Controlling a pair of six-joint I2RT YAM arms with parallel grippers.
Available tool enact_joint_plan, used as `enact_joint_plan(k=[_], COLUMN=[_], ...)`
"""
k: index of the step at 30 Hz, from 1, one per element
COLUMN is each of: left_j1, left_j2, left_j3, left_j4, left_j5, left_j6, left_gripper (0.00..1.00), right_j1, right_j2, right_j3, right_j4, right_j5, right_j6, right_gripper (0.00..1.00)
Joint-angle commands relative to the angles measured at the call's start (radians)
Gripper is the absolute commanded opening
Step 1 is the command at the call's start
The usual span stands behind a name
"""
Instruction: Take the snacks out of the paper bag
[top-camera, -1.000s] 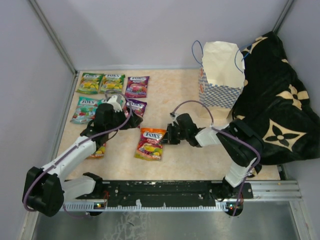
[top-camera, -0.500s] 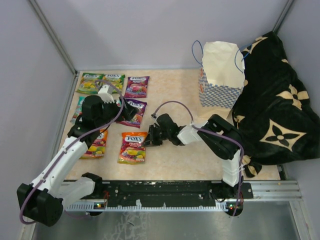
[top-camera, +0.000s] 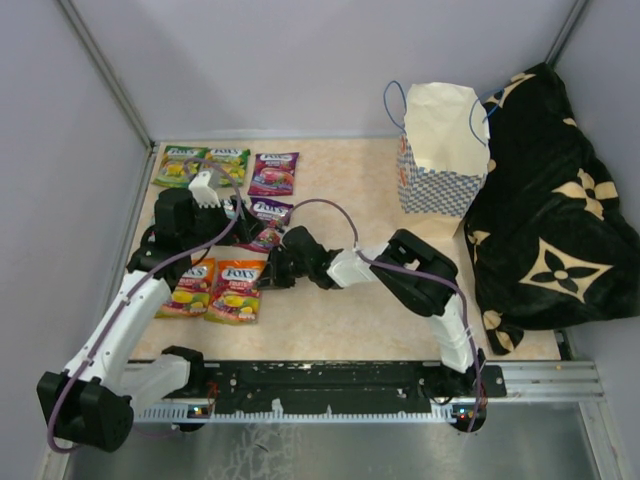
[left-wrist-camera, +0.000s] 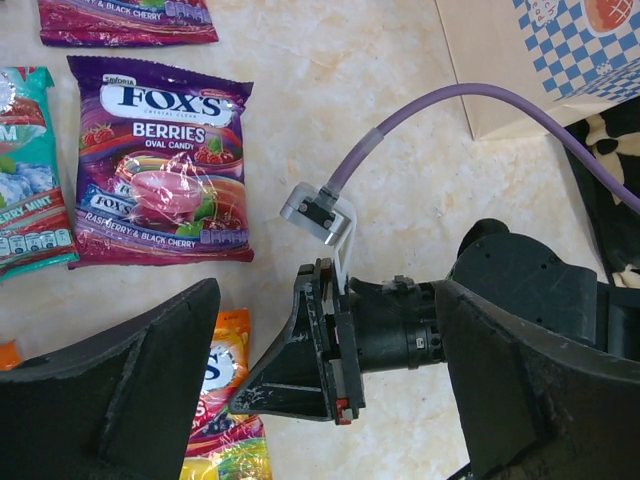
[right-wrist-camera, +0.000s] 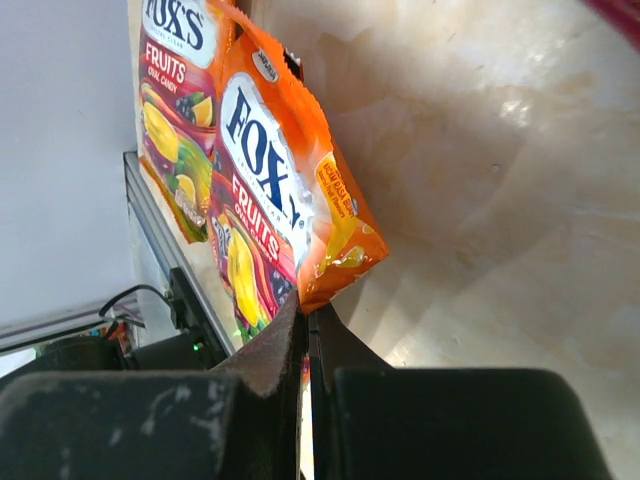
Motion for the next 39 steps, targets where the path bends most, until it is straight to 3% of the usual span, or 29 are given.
enact_joint_plan(k=[1,39], left_j1=[0.035,0.127], left_j2=[0.005,0.017], left_j3=[0.014,-0.022], left_j4=[-0.013,0.038], left_j5=[0.072,0.208], left_j6=[0.026,0.021], left_gripper=[0.95,0.96], right_j1=[0.027,0.041], right_j2=[0.030,0.135], right_j3=[0.074,0.238], right_j4=[0.035,0.001], right_j5=[0.006,0.014], right_j6=[0.024,0.031], right_gripper=[0.00,0.00])
